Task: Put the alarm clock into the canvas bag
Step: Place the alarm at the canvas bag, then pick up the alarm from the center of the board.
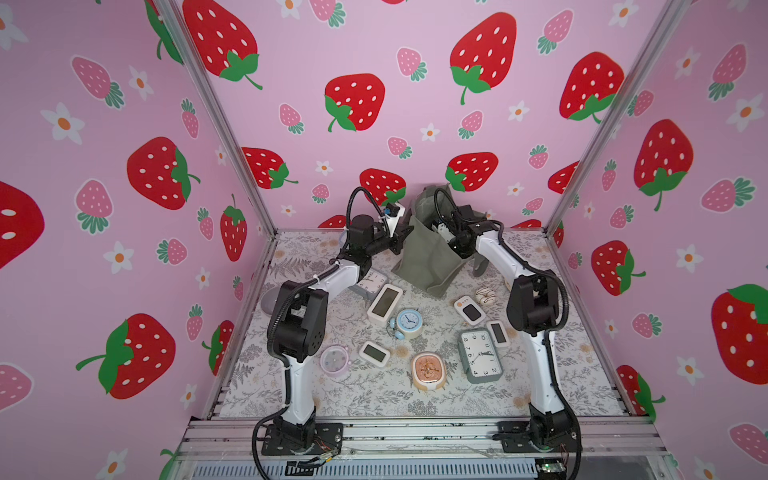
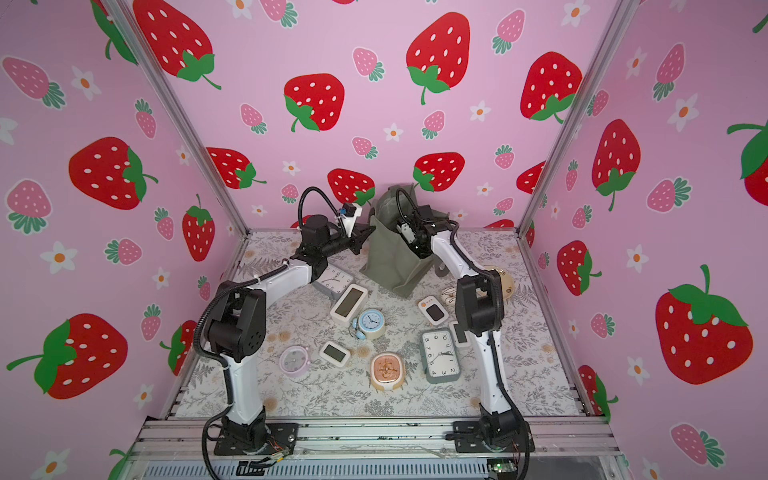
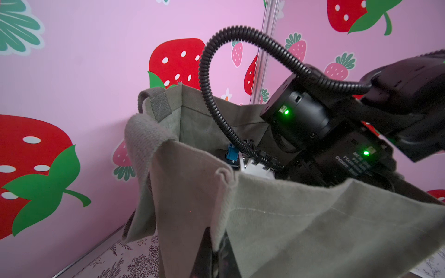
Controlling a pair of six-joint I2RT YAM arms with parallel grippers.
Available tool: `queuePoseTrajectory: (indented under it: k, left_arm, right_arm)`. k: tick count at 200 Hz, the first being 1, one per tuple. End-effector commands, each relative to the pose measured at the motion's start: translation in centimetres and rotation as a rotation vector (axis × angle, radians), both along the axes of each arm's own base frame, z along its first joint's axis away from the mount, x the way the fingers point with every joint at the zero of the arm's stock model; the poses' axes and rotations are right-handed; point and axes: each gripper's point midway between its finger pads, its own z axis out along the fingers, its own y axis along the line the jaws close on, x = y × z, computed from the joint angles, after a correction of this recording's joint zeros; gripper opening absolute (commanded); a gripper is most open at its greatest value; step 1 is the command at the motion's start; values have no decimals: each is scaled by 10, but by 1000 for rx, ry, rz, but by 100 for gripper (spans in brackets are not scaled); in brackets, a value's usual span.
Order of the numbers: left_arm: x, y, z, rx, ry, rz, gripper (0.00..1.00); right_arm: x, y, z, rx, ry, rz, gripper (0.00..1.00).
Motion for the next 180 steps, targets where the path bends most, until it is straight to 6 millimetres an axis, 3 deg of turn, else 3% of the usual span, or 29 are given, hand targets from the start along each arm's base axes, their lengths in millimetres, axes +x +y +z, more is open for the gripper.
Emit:
queuePoseTrajectory:
  k: [1,33,128,150,180]
  left_arm:
    - [6,2,-1,-2,-17,14,0]
    - [10,7,-7,-1,-8,28,0]
    - [13,9,-9,-6,-1,33,0]
    - [14,10,-11,-5,5,34,0]
    - [16,12,-13,-10,16,36,0]
  right_arm:
    - [-10,6,81,84,-121,8,100]
    - [-24,1,126,128,-184,11,100]
    - [-45,-9,173,194,-249,15,100]
    - [-67,-12,188,231,-275,31,93]
    - [-120,-18,209,276,-342,81,91]
